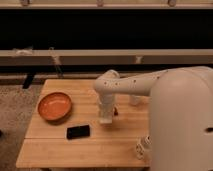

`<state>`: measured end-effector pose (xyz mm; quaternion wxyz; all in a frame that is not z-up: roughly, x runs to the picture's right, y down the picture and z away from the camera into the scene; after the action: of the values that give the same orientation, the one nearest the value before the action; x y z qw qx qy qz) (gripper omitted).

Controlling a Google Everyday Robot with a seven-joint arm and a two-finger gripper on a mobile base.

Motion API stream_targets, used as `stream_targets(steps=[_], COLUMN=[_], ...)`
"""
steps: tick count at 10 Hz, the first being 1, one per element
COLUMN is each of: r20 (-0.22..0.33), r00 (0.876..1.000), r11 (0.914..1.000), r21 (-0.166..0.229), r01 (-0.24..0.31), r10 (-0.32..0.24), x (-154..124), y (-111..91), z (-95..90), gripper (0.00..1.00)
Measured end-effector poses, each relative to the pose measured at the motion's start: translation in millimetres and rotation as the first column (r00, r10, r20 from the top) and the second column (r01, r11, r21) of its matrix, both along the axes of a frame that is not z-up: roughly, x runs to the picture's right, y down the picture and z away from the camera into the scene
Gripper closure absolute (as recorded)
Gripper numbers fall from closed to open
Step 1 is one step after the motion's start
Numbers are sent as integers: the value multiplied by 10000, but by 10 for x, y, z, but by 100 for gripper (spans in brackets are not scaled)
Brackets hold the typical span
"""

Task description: Place the white sponge in the ceramic cup

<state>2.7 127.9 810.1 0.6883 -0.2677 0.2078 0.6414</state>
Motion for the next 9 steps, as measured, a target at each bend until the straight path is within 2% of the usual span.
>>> stream_targets(steps=[2,3,5,7,9], r20=[518,1041,1970,2687,2935], r00=[9986,9946,9794,9602,9538], r11=[9989,9969,9907,9813,9716], r21=[460,777,1350,1910,2367], r01=[-92,-79,170,249,-71], r10=[68,-3,-436,-766,-645], x=[65,176,343,484,691], y=[-310,-550,-933,-1299,-1537], z=[-181,-255,-341,-303,-227], gripper=[100,100,100,100,100])
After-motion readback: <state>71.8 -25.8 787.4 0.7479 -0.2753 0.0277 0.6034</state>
